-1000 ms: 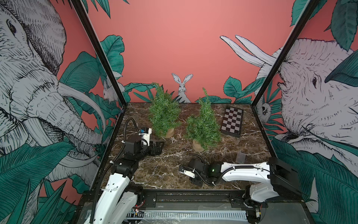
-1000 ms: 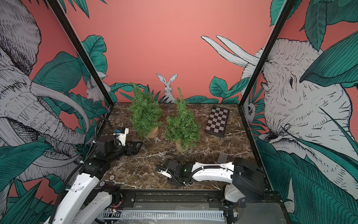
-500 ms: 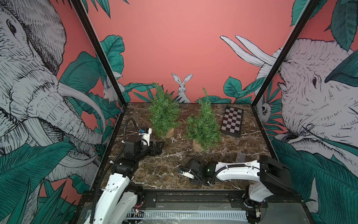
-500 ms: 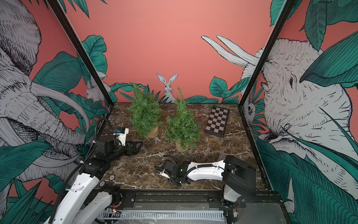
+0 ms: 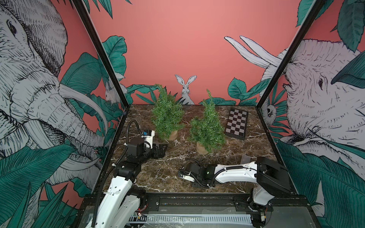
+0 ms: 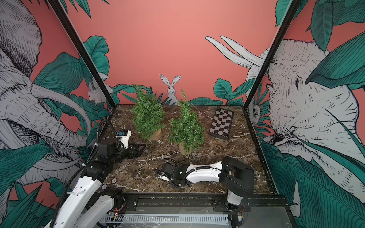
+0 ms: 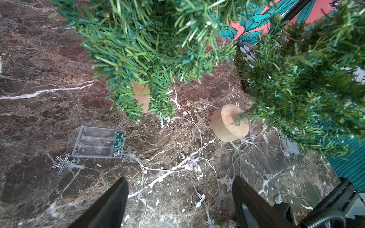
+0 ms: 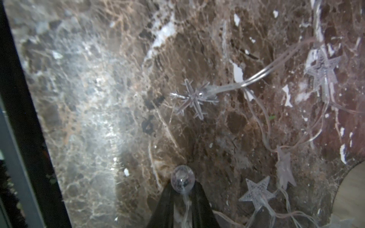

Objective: Wrap string light around the christmas tree
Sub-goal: Pick up the light string from the center of the board.

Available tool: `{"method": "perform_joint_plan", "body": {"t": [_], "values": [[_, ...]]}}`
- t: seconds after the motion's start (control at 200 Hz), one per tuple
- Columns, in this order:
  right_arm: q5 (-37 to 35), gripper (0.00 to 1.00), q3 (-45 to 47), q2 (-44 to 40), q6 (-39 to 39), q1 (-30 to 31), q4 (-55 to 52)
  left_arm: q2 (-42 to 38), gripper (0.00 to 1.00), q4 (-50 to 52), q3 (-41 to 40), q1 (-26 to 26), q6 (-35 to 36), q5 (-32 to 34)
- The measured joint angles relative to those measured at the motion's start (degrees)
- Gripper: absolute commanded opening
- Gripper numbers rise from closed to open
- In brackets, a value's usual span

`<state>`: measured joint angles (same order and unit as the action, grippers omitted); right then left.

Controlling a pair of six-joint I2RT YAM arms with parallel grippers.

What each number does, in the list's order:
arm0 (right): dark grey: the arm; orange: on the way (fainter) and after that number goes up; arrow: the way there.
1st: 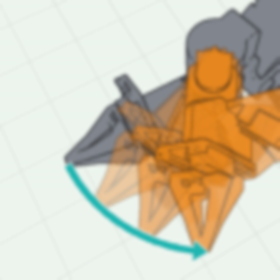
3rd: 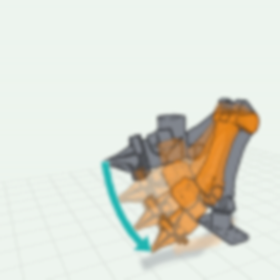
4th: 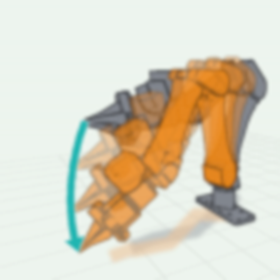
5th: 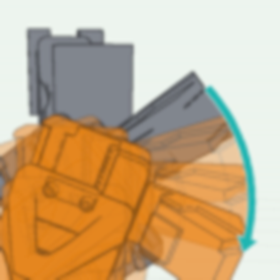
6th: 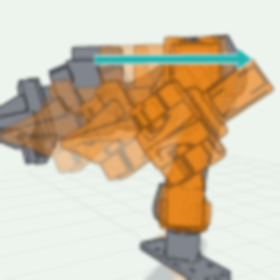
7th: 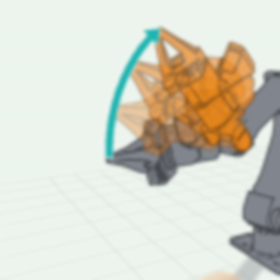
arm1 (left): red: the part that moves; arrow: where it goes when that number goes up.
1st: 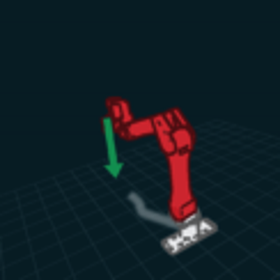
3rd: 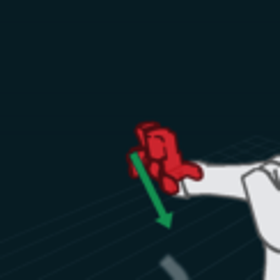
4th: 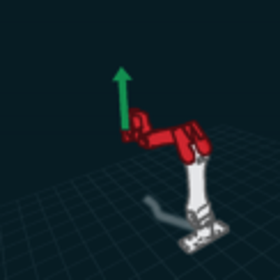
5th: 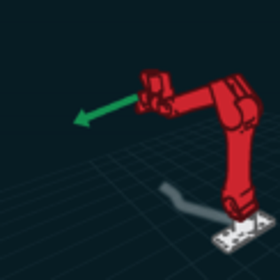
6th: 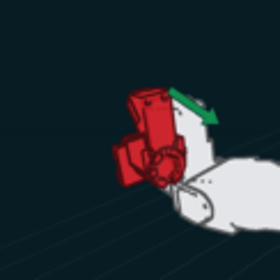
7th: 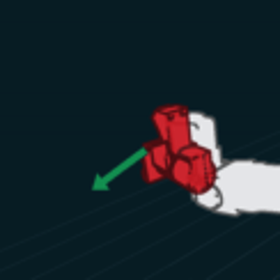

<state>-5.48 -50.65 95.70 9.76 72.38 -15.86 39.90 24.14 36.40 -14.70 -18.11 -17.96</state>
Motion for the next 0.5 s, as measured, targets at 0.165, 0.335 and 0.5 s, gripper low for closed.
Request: {"method": "perform_joint_plan", "body": {"t": [0.165,0.335,0.5], "values": [[-0.1,0.04,-0.2,0.3,0.2,0.0,0.5,0.0,0.84,0.0,0.0,0.0,0.0,0.0],[-0.6,0.00,-0.2,-0.2,-0.1,0.0,1.9,0.0,0.84,0.0,0.0,0.0,0.0,0.0],[-1.7,0.00,0.9,-3.7,-0.5,0.0,3.6,-0.3,0.84,0.0,0.0,0.0,0.0,0.0]]}}
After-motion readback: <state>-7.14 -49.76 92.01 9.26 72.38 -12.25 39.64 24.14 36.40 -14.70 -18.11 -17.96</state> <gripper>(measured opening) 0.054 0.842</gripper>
